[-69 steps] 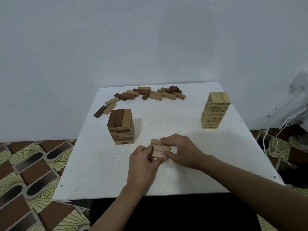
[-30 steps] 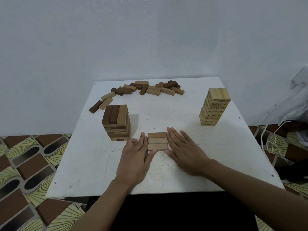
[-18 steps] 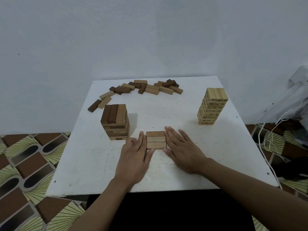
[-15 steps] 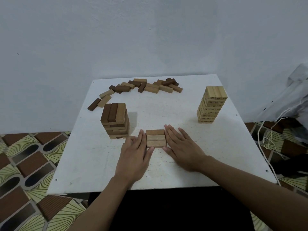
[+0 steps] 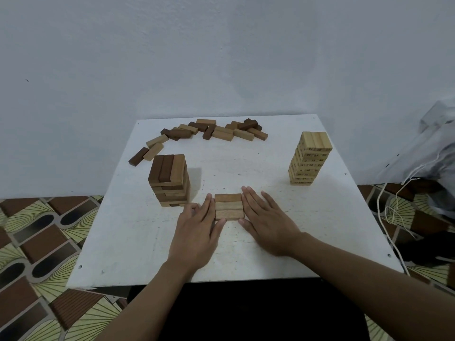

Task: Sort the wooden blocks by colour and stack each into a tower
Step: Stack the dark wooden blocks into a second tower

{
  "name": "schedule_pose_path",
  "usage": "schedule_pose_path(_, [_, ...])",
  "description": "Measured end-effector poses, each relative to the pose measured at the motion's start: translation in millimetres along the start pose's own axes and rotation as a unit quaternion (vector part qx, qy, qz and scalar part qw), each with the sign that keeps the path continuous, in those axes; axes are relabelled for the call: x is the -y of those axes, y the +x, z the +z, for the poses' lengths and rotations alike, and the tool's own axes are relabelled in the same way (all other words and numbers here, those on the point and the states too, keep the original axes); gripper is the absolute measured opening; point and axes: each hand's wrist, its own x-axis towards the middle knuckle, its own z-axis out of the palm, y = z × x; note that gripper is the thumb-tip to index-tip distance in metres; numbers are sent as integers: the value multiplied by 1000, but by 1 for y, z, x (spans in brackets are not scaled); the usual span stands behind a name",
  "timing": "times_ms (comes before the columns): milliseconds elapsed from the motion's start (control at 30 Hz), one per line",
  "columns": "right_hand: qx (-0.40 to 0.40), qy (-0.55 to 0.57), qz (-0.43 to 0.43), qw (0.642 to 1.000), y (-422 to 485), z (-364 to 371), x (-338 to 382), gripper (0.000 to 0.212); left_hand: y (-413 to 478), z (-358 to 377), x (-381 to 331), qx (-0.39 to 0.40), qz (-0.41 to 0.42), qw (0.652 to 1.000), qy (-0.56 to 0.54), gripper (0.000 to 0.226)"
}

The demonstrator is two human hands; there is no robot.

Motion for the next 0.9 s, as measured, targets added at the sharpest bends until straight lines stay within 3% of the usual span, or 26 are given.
schedule_pose_path(900, [-11,-9,-4,1000,0,0,-1,73,1,0,1,8,-2,1000,16,73])
